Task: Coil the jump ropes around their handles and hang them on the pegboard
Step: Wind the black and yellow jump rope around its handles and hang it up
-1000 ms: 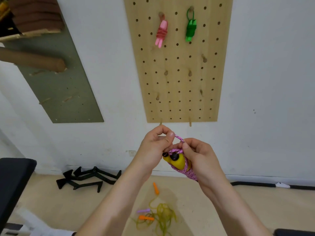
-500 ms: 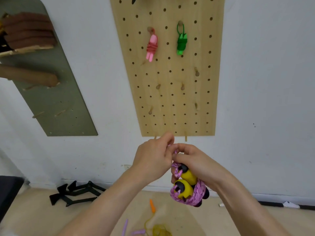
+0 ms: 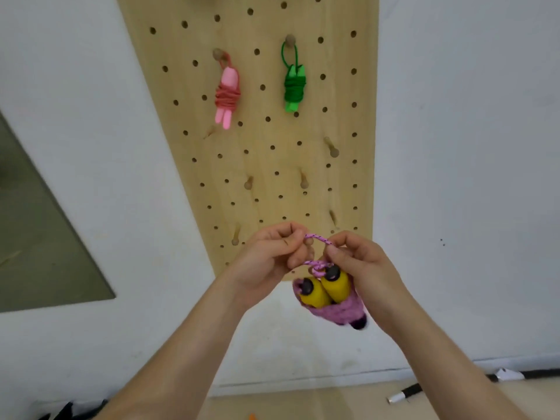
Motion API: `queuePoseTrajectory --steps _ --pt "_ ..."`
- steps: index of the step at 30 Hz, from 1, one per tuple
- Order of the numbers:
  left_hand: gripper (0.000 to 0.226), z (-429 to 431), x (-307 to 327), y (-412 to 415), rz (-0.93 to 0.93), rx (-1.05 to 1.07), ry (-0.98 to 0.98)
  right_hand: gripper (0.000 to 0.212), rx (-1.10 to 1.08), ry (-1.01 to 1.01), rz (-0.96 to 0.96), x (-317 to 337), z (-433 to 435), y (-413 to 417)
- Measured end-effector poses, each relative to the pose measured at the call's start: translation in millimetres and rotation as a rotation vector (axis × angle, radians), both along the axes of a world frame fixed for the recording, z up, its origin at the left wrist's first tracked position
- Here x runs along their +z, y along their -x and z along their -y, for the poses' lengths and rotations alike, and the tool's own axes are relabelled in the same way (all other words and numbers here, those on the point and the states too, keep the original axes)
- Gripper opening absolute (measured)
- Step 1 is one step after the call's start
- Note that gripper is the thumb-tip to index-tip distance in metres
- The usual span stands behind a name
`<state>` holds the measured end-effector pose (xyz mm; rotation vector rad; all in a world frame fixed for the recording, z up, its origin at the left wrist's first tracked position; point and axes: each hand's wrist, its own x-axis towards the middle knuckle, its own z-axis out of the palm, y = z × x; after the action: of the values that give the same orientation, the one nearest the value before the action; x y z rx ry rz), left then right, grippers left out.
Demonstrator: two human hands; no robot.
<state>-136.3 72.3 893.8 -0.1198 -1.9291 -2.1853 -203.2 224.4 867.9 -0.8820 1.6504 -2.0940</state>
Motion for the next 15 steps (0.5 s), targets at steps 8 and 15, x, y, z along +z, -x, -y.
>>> queuePoseTrajectory --steps 8,15 --pt "0.026 12.3 16.1 108.2 -0.032 0.202 0.012 0.028 -0.096 -0.091 -0.103 26.9 39.8 82.3" --pt "0.017 47.8 39.0 203.5 0.060 0.216 0.416 0.028 -0.203 -0.240 -0.318 41.9 55.2 206.9"
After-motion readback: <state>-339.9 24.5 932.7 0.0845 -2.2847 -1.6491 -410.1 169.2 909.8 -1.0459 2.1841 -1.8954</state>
